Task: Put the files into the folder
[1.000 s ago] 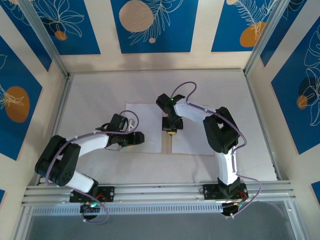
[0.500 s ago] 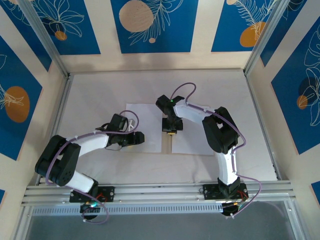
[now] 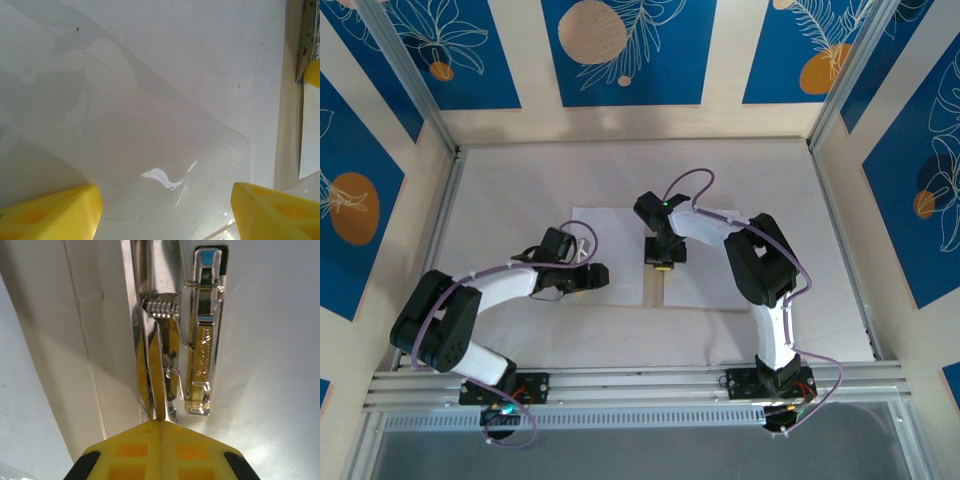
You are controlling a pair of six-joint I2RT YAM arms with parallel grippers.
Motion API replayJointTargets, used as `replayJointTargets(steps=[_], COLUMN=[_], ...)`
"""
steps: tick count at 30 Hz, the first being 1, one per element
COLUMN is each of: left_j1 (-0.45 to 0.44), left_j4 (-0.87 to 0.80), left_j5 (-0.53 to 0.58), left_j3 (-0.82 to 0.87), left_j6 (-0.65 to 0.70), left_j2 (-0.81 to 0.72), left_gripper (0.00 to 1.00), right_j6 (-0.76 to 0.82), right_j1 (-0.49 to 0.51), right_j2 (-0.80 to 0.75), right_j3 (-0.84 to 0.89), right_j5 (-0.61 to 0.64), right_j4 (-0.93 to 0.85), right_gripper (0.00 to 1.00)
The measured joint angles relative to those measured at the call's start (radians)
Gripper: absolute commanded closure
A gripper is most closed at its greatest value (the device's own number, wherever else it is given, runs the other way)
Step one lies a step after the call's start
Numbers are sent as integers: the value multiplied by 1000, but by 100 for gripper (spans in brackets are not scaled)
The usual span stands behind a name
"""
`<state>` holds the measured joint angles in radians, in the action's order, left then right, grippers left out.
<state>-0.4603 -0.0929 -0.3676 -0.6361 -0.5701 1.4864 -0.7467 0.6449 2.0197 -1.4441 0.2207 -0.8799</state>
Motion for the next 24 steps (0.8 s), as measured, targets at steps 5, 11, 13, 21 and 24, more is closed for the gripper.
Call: replayJointTargets(steps=[5,11,13,21,24], left_j1=[0,0,0,0,0], left_j4=[0,0,0,0,0], left_j5=[0,0,0,0,-1], left_j3=[-1,-1,-1,-1,-1], left_j6=[0,0,0,0,0], left_j2=[1,1,1,1,1], left_gripper=[28,28,29,28,28], right_j6=[-8,-15,-18,-19,-18], right_j1=[-8,-15,-18,-24,-26], right_j2=[0,-6,-8,-16,-21], right_j3=[3,11,14,14,14], right_j5=[-16,-34,-40,-54,-57], right_j4=[5,15,18,17,16], right_gripper=[96,96,96,96,96])
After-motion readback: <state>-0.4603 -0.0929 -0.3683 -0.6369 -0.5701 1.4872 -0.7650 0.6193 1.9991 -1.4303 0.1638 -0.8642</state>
